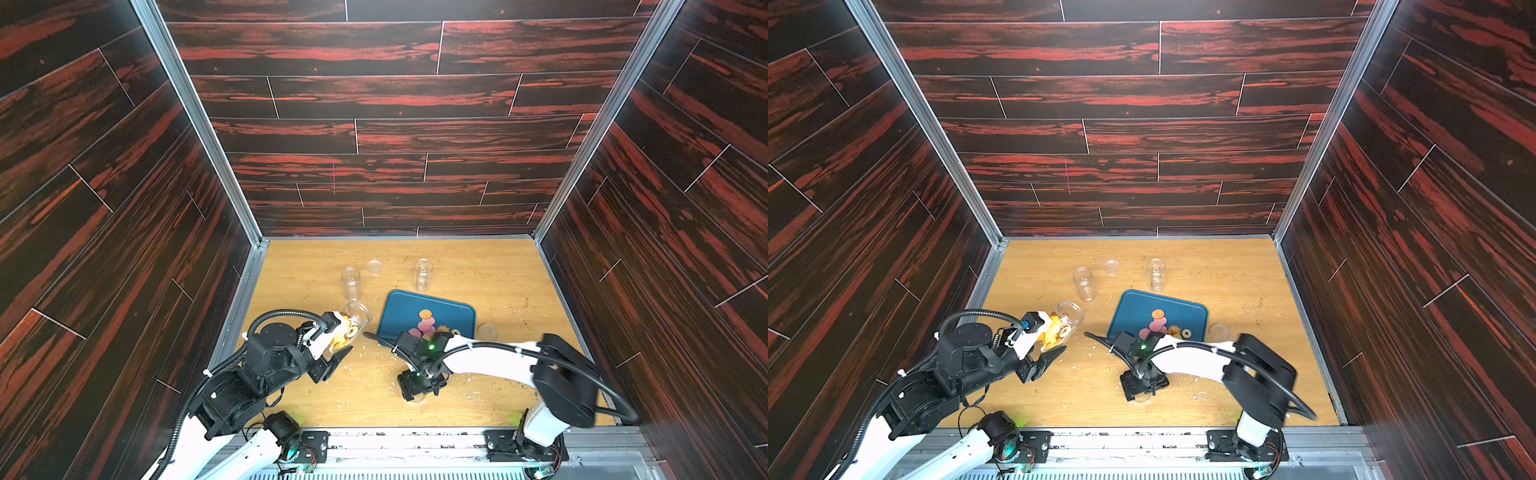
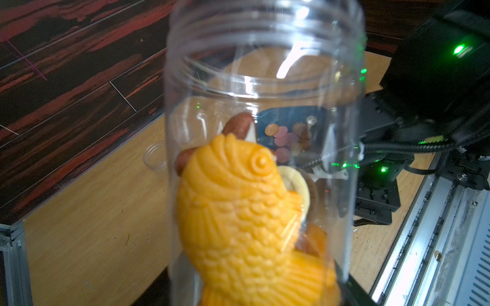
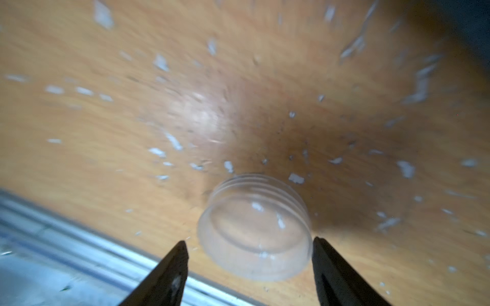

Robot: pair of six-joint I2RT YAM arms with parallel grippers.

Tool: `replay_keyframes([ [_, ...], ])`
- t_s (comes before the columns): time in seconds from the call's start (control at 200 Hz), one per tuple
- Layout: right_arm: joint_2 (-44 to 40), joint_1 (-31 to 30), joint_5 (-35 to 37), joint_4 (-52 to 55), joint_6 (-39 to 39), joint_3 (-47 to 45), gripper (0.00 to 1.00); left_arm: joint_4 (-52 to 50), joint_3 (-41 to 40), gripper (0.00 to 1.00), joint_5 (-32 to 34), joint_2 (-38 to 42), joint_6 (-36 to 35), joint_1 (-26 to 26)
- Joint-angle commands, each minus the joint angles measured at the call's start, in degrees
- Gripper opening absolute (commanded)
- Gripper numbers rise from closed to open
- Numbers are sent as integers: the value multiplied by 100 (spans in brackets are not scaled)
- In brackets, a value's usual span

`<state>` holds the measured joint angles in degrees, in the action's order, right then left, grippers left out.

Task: Pour the cookies out of the jar
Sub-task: Place the lid at the center of the board, then pour the cookies in the jar onto the tray.

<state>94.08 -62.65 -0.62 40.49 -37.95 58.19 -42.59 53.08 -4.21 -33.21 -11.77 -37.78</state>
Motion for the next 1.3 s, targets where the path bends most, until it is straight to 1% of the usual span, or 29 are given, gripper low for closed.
replay_keyframes([
  [0.0, -618, 83, 140, 240, -225, 117, 77, 58, 283, 34, 87, 177, -31, 16],
  [0.23, -1552, 621, 200, 516, -233, 243, 77, -103, 516, 34, 209, 211, -131, 16],
  [0.376, -1957, 769, 833, 1051, 163, 1024, 77, -196, 755, 34, 186, 124, -147, 21],
  [0.461, -2065, 926, 1040, 1321, 405, 1537, 77, -165, 824, 34, 192, 80, -171, 16],
  [0.581, -2289, 1350, 1011, 1426, 617, 2056, 78, -120, 885, 34, 165, -39, -179, 16],
  [0.741, -2654, 1997, 762, 1285, 701, 2352, 78, 36, 906, 34, 72, -225, -172, 18],
  [0.822, -2799, 2293, 541, 1218, 724, 2389, 79, 99, 898, 34, 41, -312, -147, 16],
  [0.892, -2926, 2421, 513, 1181, 698, 2373, 81, 167, 895, 34, -7, -365, -85, 17],
  [1.007, -3219, 2556, 753, 1139, 466, 2206, 93, 279, 899, 34, -45, -438, 35, 16],
  [1.092, -3509, 2673, 757, 961, 316, 1932, 99, 312, 897, 34, -45, -482, 106, 16],
  [1.293, -3778, 3016, 423, 897, 36, 1338, 99, 207, 869, 34, -27, -572, 205, 15],
])
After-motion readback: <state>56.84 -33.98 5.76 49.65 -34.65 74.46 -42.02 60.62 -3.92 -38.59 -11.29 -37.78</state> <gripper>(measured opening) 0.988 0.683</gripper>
